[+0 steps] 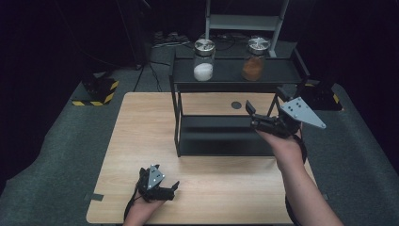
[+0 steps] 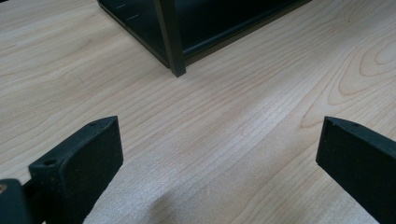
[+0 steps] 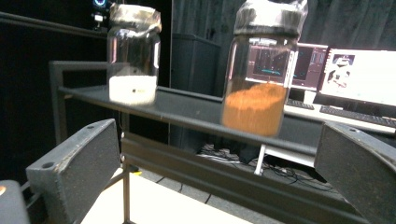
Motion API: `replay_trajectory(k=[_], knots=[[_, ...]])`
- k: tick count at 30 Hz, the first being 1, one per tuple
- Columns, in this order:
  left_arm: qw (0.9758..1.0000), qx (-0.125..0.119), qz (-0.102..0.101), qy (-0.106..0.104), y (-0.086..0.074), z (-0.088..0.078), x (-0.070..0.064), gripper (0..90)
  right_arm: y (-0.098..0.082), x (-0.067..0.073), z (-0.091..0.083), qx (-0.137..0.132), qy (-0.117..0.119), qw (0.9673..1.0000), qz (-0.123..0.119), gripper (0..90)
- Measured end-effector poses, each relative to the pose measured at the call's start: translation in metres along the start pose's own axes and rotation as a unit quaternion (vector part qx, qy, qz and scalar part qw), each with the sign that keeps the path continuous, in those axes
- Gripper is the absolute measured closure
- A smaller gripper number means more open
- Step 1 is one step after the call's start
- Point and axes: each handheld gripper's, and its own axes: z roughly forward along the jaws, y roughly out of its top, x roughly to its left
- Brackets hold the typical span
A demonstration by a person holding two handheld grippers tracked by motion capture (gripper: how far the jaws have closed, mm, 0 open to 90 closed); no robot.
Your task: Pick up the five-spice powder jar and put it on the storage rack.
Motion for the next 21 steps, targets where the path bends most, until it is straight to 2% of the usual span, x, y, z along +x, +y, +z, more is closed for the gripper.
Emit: replay_trajectory(k=[11,21], knots=[[1.0000,-0.001,-0.002,0.002,0.000,0.000,0.000,0.9,-0.025,0.004,-0.023,0.020,0.006,0.9997,-0.015,0.0],[1.0000,0.000,0.003,0.004,0.000,0.000,-0.002,0.9,-0.058,0.011,-0.040,0.048,0.009,0.9984,-0.027,0.0]])
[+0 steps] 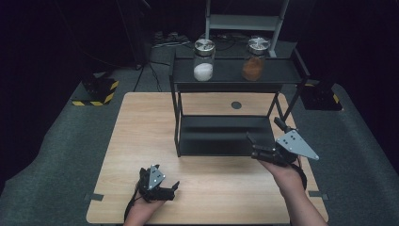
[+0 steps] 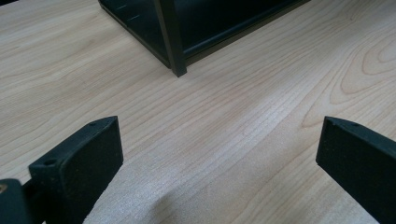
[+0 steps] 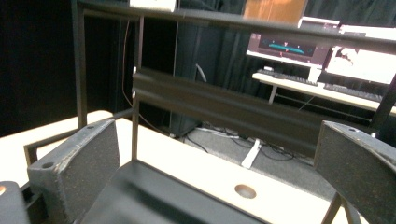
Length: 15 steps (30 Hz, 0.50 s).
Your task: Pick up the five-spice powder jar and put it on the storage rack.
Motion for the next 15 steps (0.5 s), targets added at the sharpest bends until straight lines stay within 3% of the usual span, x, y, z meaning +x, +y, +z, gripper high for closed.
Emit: replay_trajectory(k=[15], knots=[[1.0000,0.001,0.004,0.001,0.000,0.000,-0.001,0.9,-0.046,0.010,-0.008,0.046,0.006,0.9989,0.002,0.0]])
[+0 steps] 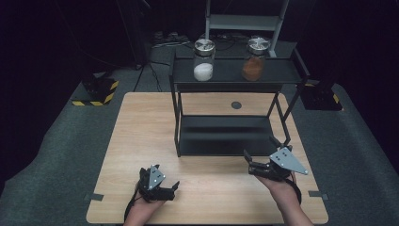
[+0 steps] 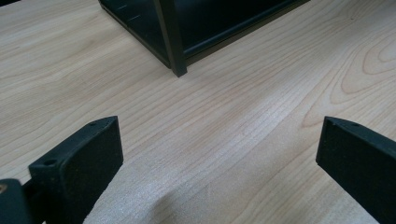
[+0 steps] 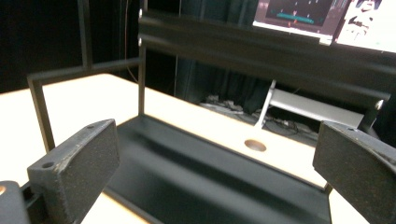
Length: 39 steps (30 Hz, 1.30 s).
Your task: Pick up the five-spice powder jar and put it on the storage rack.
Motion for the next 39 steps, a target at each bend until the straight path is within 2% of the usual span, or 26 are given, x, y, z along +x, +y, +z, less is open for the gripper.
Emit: replay_trajectory(k=[1,10,27,30,32,39], knots=[[1.0000,0.000,0.000,0.000,0.000,0.000,0.000,0.9,-0.005,0.002,0.000,0.009,-0.002,0.9999,-0.009,0.0],[1.0000,0.002,0.004,0.003,0.001,0.000,-0.002,0.9,-0.027,0.009,0.000,0.051,0.001,0.9985,-0.019,0.0],[0.9999,0.005,0.009,0.006,0.002,0.001,-0.004,0.9,-0.062,0.011,-0.006,0.117,-0.009,0.9930,-0.013,0.0],[0.9999,0.005,0.010,0.007,0.002,0.001,-0.005,0.9,-0.063,0.011,-0.007,0.128,-0.011,0.9915,-0.018,0.0],[0.9999,0.005,0.010,0.007,0.002,0.001,-0.005,0.9,-0.065,0.011,-0.010,0.123,-0.015,0.9920,-0.023,0.0],[0.9998,0.007,0.013,0.008,0.003,0.001,-0.005,0.9,-0.062,0.013,-0.015,0.143,-0.018,0.9885,-0.045,0.1]])
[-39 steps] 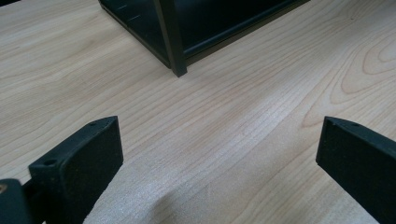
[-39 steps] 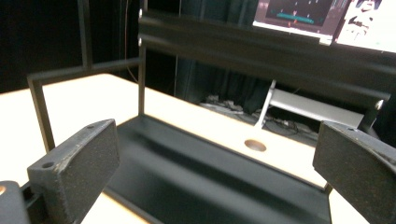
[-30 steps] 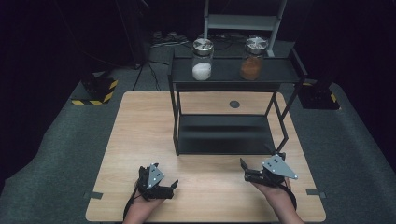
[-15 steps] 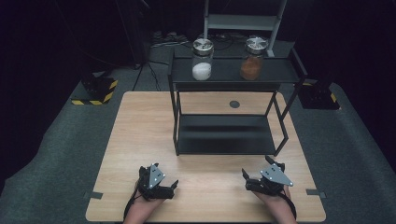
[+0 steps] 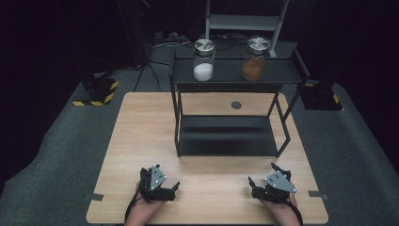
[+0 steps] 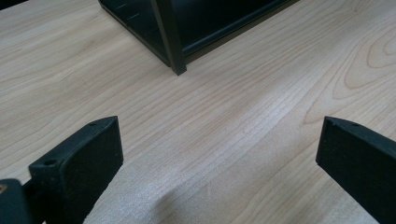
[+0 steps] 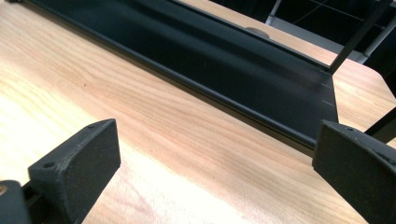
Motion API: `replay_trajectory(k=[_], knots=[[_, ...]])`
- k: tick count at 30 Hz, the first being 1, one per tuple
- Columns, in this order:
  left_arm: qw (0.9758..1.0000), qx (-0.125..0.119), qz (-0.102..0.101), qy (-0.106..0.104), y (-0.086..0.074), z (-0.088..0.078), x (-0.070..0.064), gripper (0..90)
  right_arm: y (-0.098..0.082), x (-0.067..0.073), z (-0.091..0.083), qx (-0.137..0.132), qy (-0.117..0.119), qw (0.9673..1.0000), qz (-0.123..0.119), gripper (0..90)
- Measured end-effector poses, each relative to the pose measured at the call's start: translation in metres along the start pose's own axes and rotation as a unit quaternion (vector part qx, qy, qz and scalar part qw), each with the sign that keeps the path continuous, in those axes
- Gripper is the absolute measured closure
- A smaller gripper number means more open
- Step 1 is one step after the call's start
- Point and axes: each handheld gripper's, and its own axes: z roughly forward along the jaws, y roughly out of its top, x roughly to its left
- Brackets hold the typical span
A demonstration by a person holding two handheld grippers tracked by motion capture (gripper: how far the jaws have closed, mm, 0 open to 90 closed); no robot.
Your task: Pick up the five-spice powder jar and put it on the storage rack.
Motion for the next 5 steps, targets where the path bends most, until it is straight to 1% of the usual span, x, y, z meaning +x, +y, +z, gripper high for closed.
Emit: replay_trajectory(k=[3,5], knots=[[1.0000,0.001,0.003,0.002,0.0004,0.0002,-0.0013,0.9,-0.0003,0.0005,-0.0005,0.000,0.000,1.0000,-0.004,0.1],[1.0000,0.003,0.006,0.003,0.0010,0.0003,-0.0022,0.9,0.0003,0.0004,-0.0002,0.001,0.000,1.0000,-0.003,0.5]])
